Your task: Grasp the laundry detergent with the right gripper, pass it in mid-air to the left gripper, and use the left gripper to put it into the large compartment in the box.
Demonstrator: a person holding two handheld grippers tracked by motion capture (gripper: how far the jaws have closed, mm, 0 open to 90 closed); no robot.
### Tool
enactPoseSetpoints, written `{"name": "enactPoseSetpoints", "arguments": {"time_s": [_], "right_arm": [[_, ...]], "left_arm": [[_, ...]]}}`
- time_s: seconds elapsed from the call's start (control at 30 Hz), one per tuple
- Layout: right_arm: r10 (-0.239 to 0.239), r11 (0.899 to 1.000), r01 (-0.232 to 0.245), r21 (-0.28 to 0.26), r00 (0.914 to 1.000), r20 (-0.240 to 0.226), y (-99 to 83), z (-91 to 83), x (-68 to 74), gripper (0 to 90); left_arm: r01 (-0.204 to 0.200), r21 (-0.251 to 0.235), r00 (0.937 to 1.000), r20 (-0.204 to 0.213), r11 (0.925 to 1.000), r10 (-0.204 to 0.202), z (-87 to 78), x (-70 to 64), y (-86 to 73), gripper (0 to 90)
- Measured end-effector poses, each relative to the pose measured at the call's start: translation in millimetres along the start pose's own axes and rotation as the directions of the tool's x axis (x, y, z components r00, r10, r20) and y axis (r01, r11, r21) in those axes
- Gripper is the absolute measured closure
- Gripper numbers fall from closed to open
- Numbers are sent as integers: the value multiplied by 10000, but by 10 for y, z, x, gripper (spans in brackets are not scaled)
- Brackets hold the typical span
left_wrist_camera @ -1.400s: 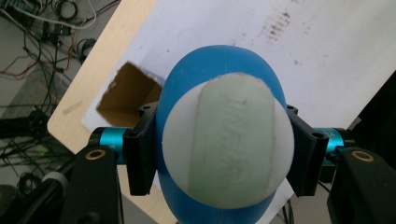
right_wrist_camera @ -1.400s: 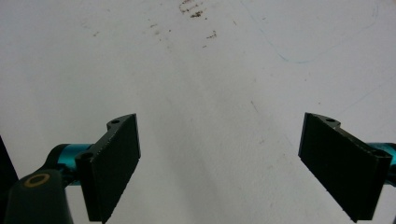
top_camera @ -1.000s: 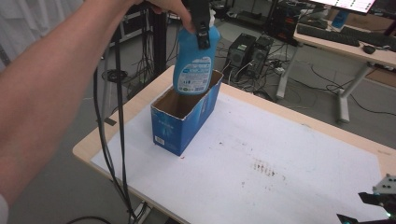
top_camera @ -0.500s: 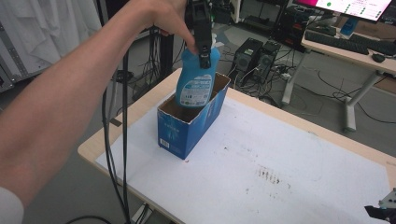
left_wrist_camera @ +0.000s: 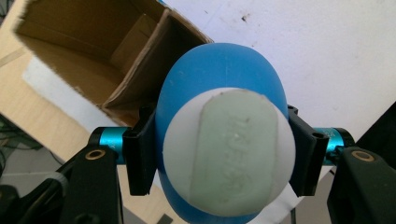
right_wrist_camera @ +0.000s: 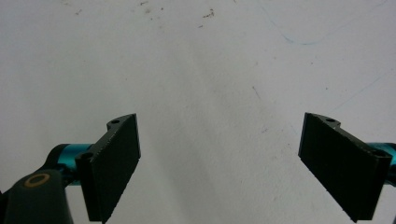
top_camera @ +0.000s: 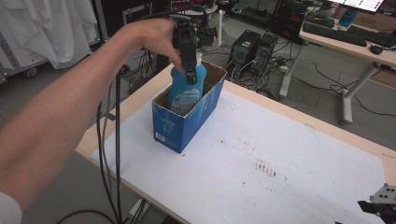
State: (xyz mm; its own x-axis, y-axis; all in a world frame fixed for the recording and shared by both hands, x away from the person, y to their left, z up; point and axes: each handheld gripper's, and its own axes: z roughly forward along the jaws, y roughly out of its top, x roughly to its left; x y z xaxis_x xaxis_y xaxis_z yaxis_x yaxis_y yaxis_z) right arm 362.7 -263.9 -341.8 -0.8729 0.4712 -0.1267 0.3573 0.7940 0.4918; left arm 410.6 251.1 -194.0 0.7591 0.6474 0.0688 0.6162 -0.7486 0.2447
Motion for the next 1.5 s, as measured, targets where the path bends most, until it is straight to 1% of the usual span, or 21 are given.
{"name": "enactPoseSetpoints", "arguments": {"time_s": [0.03, 0.1, 0.2, 0.3, 0.4, 0.43, 0.47, 0.5, 0.53, 0.6, 0.63, 0.7, 0.73, 0.8, 0.9, 0.97, 1.0, 1.1, 1.17, 1.27, 1.5], "right_arm": [[29, 10000, -30, 38, 10000, 22, -5, 6, 5, 123], [12, 10000, -12, 72, 10000, 7, -15, 13, 7, 123], [16, 9999, -17, 155, 10000, 40, -29, 27, 13, 123], [45, 9998, -45, 180, 10000, 54, -46, 35, 15, 123], [71, 9998, -72, 201, 10000, 53, -67, 44, 11, 123], [115, 9997, -116, 228, 9999, 57, -72, 46, 13, 123], [137, 9996, -138, 227, 9999, 55, -79, 48, 13, 123], [137, 9996, -138, 227, 9999, 55, -79, 48, 13, 123], [131, 9996, -133, 242, 9999, 68, -84, 50, 9, 123], [162, 9994, -165, 291, 9998, 101, -95, 61, 3, 123], [162, 9994, -165, 291, 9998, 101, -95, 61, 3, 123], [163, 9994, -165, 299, 9998, 100, -97, 72, 1, 123], [163, 9994, -165, 299, 9998, 100, -97, 72, 1, 123], [160, 9993, -164, 329, 9998, 111, -94, 78, 4, 123], [159, 9994, -163, 321, 9998, 116, -100, 80, 5, 123], [217, 9992, -221, 345, 9997, 131, -108, 81, 6, 123], [234, 9992, -239, 326, 9996, 135, -113, 83, 6, 123], [210, 9991, -215, 372, 9997, 144, -120, 86, 3, 123], [226, 9991, -231, 360, 9996, 144, -118, 89, 4, 123], [248, 9990, -253, 355, 9996, 146, -105, 93, 15, 123], [160, 9991, -165, 396, 9998, 131, -96, 103, 22, 123]], "left_arm": [[-292, -5, 9996, 60, 9996, 292, 93, 6, -32, 382], [-400, 39, 9992, 96, 9992, 400, 187, 10, -58, 382], [-774, 262, 9969, 142, 9967, 771, 313, 16, -85, 381], [-852, 274, 9962, 207, 9960, 847, 403, 28, -100, 381], [-1152, 307, 9931, 258, 9929, 1144, 474, 24, -114, 381], [-1152, 307, 9931, 258, 9929, 1144, 474, 24, -114, 381], [-1376, 334, 9902, 274, 9899, 1367, 512, 22, -122, 381], [-1376, 334, 9902, 274, 9899, 1367, 512, 22, -122, 381], [-1482, 371, 9887, 269, 9883, 1472, 528, 21, -126, 381], [-1859, 501, 9824, 295, 9813, 1846, 585, 8, -132, 381], [-1859, 501, 9824, 295, 9813, 1846, 585, 8, -132, 381], [-2054, 699, 9785, 316, 9762, 2036, 647, -3, -136, 381], [-2054, 699, 9785, 316, 9762, 2036, 647, -3, -136, 381], [-2207, 863, 9753, 329, 9715, 2186, 681, -1, -141, 381], [-2219, 1005, 9749, 405, 9699, 2189, 773, 7, -164, 381], [-2086, 795, 9777, 398, 9748, 2060, 771, 20, -166, 380], [-2117, 863, 9771, 414, 9735, 2088, 775, 20, -164, 381], [-2105, 858, 9774, 401, 9738, 2077, 786, 13, -155, 380], [-2156, 895, 9763, 360, 9724, 2132, 793, 2, -140, 380], [-2119, 973, 9772, 316, 9724, 2098, 795, -12, -129, 380], [-2166, 972, 9763, 268, 9714, 2150, 791, -10, -143, 378]]}}
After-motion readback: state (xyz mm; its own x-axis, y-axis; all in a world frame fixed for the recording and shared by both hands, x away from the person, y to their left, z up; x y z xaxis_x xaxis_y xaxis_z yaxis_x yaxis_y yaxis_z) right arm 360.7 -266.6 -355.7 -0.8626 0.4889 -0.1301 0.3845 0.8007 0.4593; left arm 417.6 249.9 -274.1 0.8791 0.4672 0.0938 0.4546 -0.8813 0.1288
